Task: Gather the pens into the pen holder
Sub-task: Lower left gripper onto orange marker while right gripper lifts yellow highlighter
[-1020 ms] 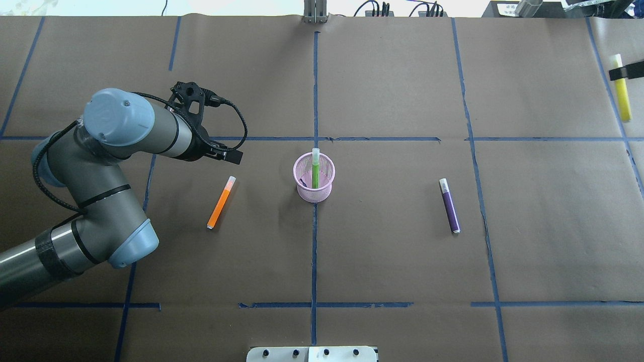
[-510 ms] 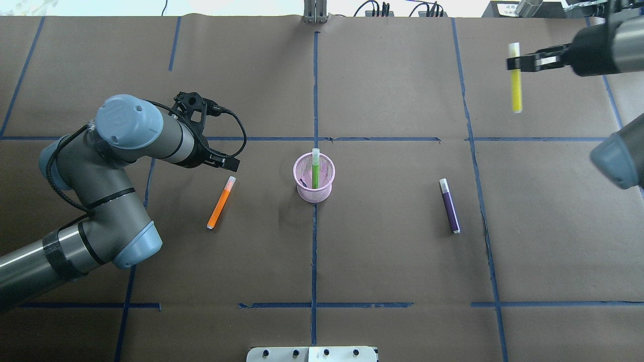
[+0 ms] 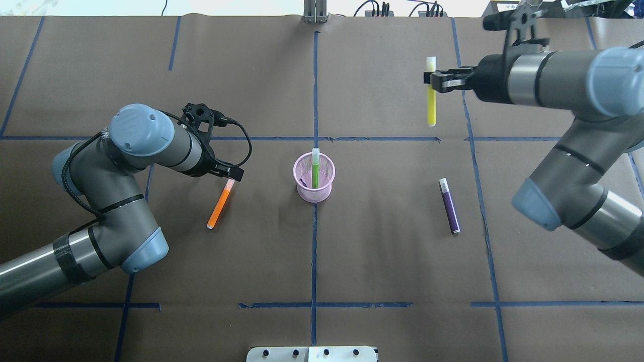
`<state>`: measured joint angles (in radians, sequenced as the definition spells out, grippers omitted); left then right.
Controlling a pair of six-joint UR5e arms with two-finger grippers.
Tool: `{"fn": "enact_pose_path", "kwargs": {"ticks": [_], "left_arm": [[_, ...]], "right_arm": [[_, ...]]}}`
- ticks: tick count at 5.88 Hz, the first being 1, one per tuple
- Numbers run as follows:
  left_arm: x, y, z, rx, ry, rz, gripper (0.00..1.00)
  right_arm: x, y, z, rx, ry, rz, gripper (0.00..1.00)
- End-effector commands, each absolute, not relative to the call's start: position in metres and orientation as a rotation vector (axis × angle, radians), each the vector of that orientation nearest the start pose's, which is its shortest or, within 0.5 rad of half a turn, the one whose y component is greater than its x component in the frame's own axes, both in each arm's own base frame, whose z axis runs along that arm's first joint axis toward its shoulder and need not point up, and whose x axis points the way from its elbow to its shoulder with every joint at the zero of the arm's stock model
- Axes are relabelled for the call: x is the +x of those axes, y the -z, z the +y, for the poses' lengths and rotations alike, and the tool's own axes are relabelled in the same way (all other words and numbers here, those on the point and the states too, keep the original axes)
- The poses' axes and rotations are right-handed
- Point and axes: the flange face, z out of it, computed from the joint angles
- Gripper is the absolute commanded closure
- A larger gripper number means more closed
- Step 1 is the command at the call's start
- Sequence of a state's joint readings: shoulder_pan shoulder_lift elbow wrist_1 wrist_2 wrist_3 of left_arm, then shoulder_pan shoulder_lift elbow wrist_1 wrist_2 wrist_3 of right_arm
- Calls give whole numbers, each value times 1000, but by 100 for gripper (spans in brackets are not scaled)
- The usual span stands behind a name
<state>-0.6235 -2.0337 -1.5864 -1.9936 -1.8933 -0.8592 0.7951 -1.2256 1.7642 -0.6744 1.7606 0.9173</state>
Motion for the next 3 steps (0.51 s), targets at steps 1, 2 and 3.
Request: {"fn": "enact_pose_path", "kwargs": {"ticks": [1, 2, 3], "left_arm": [[491, -342, -471, 298, -225, 900, 0], [491, -343, -471, 296, -225, 897, 0], [491, -343, -471, 297, -225, 898, 0]], "right_arm": [[-399, -243, -465, 862, -4, -1203, 100], [-438, -215, -444, 881, -13, -1192, 100], [-461, -196, -426, 922, -36, -1175, 100]]}}
